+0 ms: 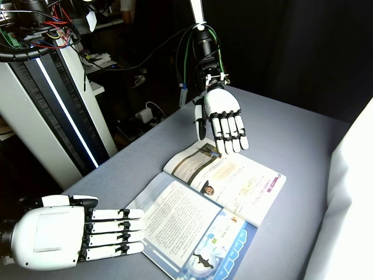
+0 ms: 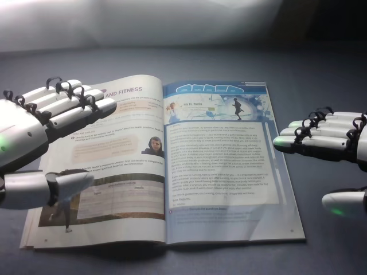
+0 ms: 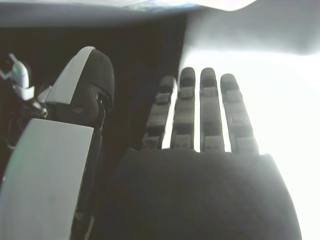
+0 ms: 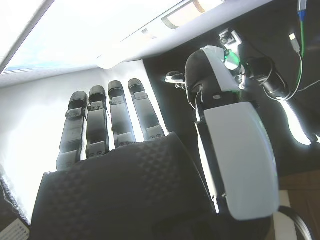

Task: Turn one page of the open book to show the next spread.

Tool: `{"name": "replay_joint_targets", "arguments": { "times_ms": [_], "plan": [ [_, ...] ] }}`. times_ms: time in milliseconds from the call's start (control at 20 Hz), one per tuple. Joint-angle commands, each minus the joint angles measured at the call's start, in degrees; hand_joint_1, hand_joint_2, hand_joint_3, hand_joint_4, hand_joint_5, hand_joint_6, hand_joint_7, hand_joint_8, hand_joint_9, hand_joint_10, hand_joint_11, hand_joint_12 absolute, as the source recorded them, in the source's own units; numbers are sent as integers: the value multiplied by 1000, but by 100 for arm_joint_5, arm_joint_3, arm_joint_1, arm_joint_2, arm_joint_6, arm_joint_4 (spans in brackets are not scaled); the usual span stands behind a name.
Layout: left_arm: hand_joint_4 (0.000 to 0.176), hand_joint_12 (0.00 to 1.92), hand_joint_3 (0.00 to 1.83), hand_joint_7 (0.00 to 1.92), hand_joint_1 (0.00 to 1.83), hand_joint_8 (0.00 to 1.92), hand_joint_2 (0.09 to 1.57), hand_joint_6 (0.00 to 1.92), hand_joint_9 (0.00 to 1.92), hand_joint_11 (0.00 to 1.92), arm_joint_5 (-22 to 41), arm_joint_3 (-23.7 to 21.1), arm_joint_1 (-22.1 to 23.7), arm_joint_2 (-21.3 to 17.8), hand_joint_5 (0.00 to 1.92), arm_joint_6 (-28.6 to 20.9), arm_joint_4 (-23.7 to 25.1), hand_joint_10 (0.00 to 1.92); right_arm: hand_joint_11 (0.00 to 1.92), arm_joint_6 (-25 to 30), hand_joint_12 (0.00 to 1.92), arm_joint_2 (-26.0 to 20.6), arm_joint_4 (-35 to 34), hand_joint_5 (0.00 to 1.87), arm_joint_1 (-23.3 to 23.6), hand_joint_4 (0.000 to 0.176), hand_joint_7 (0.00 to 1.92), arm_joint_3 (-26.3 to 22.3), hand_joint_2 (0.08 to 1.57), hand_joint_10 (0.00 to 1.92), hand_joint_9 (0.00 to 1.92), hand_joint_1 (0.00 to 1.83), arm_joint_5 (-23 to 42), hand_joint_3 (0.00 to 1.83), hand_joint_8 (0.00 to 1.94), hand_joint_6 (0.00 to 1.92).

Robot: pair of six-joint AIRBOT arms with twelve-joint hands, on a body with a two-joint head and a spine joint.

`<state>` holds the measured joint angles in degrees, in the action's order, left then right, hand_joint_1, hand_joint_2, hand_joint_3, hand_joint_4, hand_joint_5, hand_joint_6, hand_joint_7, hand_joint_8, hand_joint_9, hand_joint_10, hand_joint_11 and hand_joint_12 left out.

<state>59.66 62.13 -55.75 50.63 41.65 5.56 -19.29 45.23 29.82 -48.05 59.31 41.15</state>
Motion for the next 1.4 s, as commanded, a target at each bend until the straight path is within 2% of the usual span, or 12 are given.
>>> {"name": "replay_joint_targets", "arguments": {
  "times_ms": [0, 50, 100, 250, 350, 450, 650, 700, 950, 1050, 1150, 1350],
  "plan": [
    [36, 0, 28, 0, 98, 0, 1314, 0, 0, 0, 672, 22, 60, 33, 0, -34, -121, 0, 0, 51, 3, -8, -162, 26, 41, 0, 0, 8, 1339, 0, 0, 161, 491, 28, 0, 7],
    [38, 0, 22, 0, 89, 0, 1320, 0, 0, 0, 670, 24, 59, 32, 0, -34, -128, 0, 0, 58, 0, -8, -162, 27, 36, 0, 0, 5, 1336, 0, 0, 160, 491, 24, 0, 7],
    [59, 0, 14, 0, 68, 0, 1312, 0, 0, 0, 662, 30, 56, 32, 0, -34, -143, 0, 0, 81, 0, -8, -146, 39, 24, 0, 0, -5, 1335, 0, 0, 174, 491, 19, 0, 11],
    [45, 0, 12, 0, 23, 0, 1327, 0, 0, 0, 692, 32, 28, 9, 0, -33, -203, 0, 0, 314, 0, -15, 66, 0, 5, 0, 0, -37, 1347, 0, 0, 110, 486, 14, 0, 0],
    [50, 0, 5, 0, 49, 0, 1318, 0, 0, 0, 702, 31, 19, -19, 0, -6, -244, 0, 0, 464, 0, -62, 263, 14, -9, 0, 0, -101, 1340, 0, 0, 15, 435, 8, 0, 4],
    [31, 0, 7, 0, 123, 0, 1335, 0, 0, 0, 722, 29, 1, -47, 0, 10, -300, 0, 1, 754, 0, -79, 541, 0, -24, 0, 0, -126, 1334, 0, 0, 0, 395, 4, 0, 0],
    [13, 0, 7, 0, 0, 0, 1343, 0, 0, 0, 841, 5, -48, -76, 0, 91, -454, 0, 0, 1489, 0, -77, 1342, 100, -36, 0, 17, -164, 1339, 0, 0, 0, 150, 3, 6, 37],
    [23, 0, 7, 0, 0, 0, 1344, 0, 0, 0, 858, 3, -55, -82, 0, 96, -476, 0, 2, 1606, 1, -63, 1466, 89, -53, 0, 8, -168, 1326, 0, 0, 0, 97, 0, 2, 31],
    [18, 0, 8, 0, 0, 0, 1353, 0, 0, 0, 911, -4, -68, -100, 0, 117, -524, 0, 2, 1829, 11, 102, 1661, 106, -172, 0, 15, -76, 1325, 0, 0, 33, -32, 0, 5, 22],
    [3, 0, 7, 0, 0, 0, 1353, 0, 0, 0, 935, -6, -70, -107, 0, 124, -529, 0, 4, 1915, 163, 192, 1798, 103, -172, 0, 18, -9, 1368, 0, 0, 0, -110, 3, 3, 11],
    [4, 0, 5, 0, 23, 0, 1355, 0, 0, 0, 984, -5, -70, -108, 0, 150, -571, 0, 0, 1982, 248, 311, 1883, 99, -172, 0, 11, 75, 1388, 0, 0, 0, -160, 4, 0, 2],
    [0, 0, 2, 0, 71, 0, 1355, 10, 0, 0, 1049, -25, -95, -175, 33, 197, -622, 0, 0, 2348, 27, 610, 2284, 98, -115, 0, 1, 283, 1409, 0, 0, 0, -240, 2, 0, 6]
  ]
}}
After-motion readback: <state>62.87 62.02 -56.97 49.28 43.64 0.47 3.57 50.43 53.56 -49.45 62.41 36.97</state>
